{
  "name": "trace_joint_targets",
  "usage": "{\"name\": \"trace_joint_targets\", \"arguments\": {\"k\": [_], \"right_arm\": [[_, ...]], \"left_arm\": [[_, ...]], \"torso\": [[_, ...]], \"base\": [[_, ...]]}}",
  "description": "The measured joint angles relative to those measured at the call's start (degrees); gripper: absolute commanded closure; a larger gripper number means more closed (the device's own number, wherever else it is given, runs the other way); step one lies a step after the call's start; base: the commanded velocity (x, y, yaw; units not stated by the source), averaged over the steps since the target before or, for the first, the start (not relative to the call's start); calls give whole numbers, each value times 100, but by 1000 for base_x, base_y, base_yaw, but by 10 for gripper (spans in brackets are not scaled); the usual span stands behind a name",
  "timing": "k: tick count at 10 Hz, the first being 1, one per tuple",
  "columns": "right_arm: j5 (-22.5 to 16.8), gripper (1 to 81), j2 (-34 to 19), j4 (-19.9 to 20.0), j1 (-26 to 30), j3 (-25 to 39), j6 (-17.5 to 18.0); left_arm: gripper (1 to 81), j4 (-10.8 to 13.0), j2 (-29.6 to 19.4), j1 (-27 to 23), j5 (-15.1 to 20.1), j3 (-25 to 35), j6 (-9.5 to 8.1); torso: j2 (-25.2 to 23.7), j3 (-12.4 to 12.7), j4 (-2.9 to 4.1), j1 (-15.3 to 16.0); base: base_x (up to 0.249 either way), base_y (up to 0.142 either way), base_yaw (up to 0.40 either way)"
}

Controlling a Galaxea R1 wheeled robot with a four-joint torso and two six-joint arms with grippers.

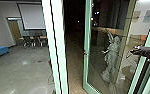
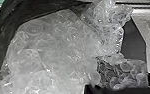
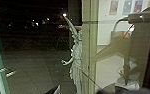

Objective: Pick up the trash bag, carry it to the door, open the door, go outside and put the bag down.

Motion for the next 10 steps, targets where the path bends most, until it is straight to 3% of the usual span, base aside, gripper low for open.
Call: {"name": "trace_joint_targets", "arguments": {"k": [2, 4, 10], "right_arm": [[-68, 10, 16, 77, -199, 0, 2], [-267, 10, 52, 341, -762, 99, 2], [-457, 10, 250, 1370, -2699, 1517, 5]], "left_arm": [[811, 0, 0, 0, 0, 0, -2], [811, 0, 0, 1, 2, 0, 0], [811, 0, 0, 1, -45, 0, 2]], "torso": [[0, 0, 0, 0], [0, 0, -2, -2], [0, 2, -7, -2]], "base": [[0, 0, 0], [0, 0, 0], [0, 0, 0]]}}
